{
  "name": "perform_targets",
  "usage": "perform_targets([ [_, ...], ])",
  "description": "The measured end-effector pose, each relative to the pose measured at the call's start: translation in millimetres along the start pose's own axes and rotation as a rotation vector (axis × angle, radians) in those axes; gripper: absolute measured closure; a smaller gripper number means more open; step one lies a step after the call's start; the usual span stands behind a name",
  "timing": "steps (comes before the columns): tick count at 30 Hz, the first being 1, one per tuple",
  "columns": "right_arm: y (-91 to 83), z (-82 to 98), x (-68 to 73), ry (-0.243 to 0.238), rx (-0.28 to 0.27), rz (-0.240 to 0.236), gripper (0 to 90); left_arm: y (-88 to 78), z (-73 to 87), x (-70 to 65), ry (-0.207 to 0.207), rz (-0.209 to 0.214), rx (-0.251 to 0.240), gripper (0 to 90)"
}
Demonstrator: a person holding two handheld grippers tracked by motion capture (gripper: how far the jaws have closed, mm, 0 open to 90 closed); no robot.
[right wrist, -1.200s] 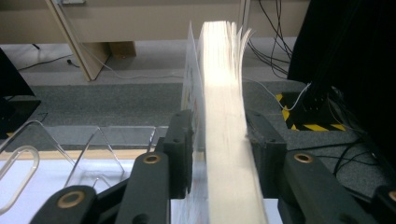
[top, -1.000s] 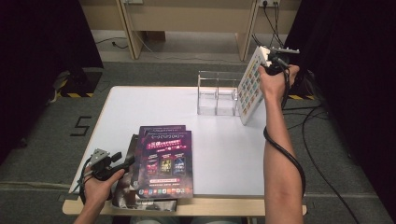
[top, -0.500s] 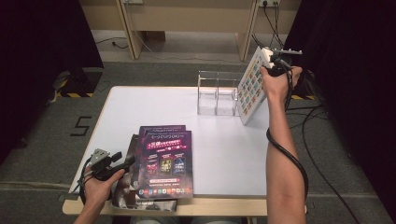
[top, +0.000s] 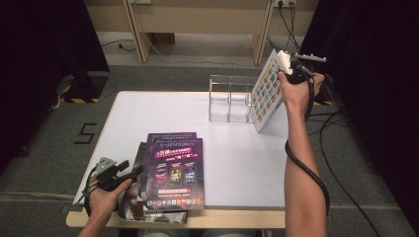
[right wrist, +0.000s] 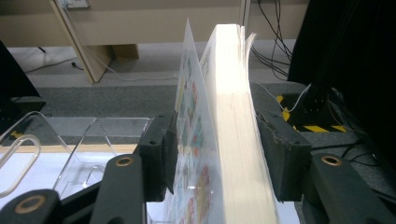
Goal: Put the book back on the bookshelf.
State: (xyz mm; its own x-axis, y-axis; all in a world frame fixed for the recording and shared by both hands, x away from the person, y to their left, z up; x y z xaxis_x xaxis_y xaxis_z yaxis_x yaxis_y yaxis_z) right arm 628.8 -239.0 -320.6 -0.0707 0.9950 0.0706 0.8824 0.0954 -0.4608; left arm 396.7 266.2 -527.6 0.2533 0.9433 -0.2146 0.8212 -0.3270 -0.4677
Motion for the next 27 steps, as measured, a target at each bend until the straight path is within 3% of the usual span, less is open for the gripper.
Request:
perform_targets([
  [17, -38.1, 12.7, 0.6, 0.001, -0.055, -0.021, 49.1, -0.5, -0.4, -4.9, 0.008, 0.006, -0.003, 34.5],
  [27, -50.9, 27.3, 2.0, 0.004, -0.056, -0.033, 49.0, -1.1, -0.6, -6.4, 0.009, 0.006, -0.005, 34.5],
])
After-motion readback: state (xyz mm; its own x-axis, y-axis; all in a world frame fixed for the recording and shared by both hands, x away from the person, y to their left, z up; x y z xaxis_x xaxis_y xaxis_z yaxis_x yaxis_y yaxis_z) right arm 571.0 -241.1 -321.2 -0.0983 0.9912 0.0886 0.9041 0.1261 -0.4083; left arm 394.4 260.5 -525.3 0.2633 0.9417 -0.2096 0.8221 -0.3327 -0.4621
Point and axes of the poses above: each handheld gripper's, and its own axes: y roughly forward along the jaws, z roughly out of its underside, x roughly to its left, the point moved 8 cm from there along y, roughly forward along the jaws, and after that the axes turned 3 degrees about -z, right-handed, at the moved point
